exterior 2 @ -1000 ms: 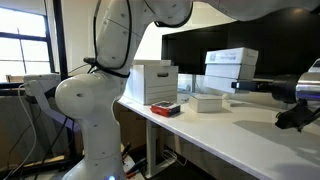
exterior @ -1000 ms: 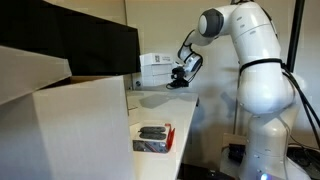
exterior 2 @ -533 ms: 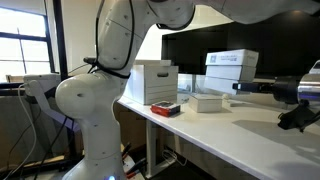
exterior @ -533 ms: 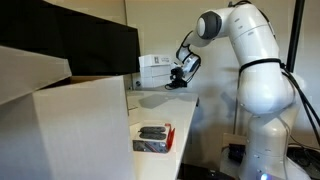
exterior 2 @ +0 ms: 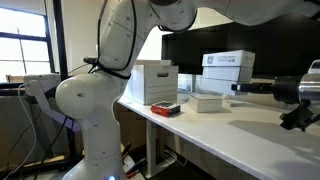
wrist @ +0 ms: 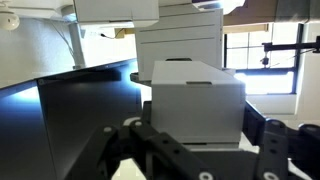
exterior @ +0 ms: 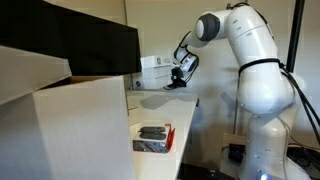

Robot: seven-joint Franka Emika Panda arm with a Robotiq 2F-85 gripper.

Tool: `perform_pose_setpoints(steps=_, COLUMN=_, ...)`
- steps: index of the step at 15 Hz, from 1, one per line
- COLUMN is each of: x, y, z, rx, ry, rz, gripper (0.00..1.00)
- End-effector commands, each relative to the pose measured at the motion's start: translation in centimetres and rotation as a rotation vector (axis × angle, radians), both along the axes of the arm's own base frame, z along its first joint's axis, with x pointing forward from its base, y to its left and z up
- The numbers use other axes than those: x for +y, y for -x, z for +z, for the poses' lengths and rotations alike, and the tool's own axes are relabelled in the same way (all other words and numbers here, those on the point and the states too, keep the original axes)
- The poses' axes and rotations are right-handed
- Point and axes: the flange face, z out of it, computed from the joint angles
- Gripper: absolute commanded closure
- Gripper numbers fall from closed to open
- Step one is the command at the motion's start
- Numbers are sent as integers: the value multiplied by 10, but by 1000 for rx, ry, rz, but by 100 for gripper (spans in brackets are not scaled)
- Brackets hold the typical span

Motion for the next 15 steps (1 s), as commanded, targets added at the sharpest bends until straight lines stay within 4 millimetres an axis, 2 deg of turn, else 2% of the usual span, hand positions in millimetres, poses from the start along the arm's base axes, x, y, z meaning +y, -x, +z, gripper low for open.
perform_pose_setpoints(steps=1, x=1, y=3, z=5, rx=-22, ry=-19, rz=71, gripper=42)
perform_pose_setpoints(steps=9, x=3, y=0, z=5, rx=-9, ry=-53, rz=139, gripper=42)
perform_pose_setpoints(steps=10, x=66, y=-29, z=17, rx=-4, ry=-45, rz=190, gripper=42)
perform_pose_setpoints(steps=12, x=89, y=-38, z=18, rx=-14, ry=-53, rz=241, gripper=42)
perform_pose_setpoints(steps=15, x=143, y=-61, z=24, rx=-22, ry=-64, rz=344, gripper=42)
